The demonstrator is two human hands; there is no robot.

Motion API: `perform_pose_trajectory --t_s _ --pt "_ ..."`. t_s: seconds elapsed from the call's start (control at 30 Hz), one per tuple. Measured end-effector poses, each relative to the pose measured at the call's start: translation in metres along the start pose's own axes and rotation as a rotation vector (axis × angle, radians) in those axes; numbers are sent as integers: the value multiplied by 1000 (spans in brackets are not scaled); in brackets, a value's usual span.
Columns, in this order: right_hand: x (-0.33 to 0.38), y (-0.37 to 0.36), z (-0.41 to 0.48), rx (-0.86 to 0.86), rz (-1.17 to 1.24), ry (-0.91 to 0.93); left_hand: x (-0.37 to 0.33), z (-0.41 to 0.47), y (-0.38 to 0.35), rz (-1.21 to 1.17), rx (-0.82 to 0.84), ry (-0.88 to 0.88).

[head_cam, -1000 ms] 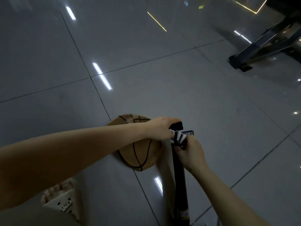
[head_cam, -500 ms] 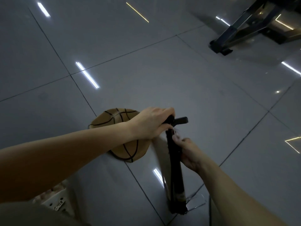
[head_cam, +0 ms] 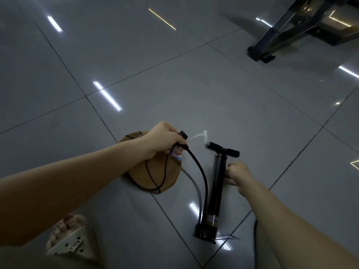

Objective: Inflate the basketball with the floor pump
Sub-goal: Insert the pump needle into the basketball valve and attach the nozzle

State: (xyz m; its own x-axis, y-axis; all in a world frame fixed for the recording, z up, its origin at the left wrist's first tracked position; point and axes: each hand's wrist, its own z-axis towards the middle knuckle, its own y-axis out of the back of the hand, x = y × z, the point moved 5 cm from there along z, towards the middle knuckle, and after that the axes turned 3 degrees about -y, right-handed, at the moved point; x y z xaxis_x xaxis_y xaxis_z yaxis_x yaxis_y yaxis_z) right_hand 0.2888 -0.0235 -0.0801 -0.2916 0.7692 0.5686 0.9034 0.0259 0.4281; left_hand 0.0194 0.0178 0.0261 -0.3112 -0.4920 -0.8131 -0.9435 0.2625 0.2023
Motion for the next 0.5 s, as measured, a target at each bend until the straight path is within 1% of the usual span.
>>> perform_pose_trajectory --t_s 0.07,0.1,0.13,0.17,0.2,0.23,0.27,0.37,0.43,0.5 --pt "23 0 -22 -94 -148 140 -2 -1 6 -14 -15 60" --pt "38 -7 -38 -95 -161 228 -2 -2 8 -4 -16 78" --pt "53 -20 -55 -43 -139 320 -2 -2 10 8 -22 92" --pt "65 -35 -73 50 -118 396 -2 -2 11 16 -30 102" --pt "74 -52 -88 148 -130 451 -2 -1 12 23 -44 108" --pt "82 -67 -105 211 -174 486 -1 -2 15 29 -68 112" --pt "86 -79 -117 232 -216 514 0 -3 18 38 -103 110" --pt "94 -96 -136 82 -311 641 8 -7 23 27 -159 142" --pt "93 -107 -137 65 -284 692 17 -5 23 -12 -160 170" --pt "94 -117 -132 59 -220 698 22 -2 29 21 -201 163"
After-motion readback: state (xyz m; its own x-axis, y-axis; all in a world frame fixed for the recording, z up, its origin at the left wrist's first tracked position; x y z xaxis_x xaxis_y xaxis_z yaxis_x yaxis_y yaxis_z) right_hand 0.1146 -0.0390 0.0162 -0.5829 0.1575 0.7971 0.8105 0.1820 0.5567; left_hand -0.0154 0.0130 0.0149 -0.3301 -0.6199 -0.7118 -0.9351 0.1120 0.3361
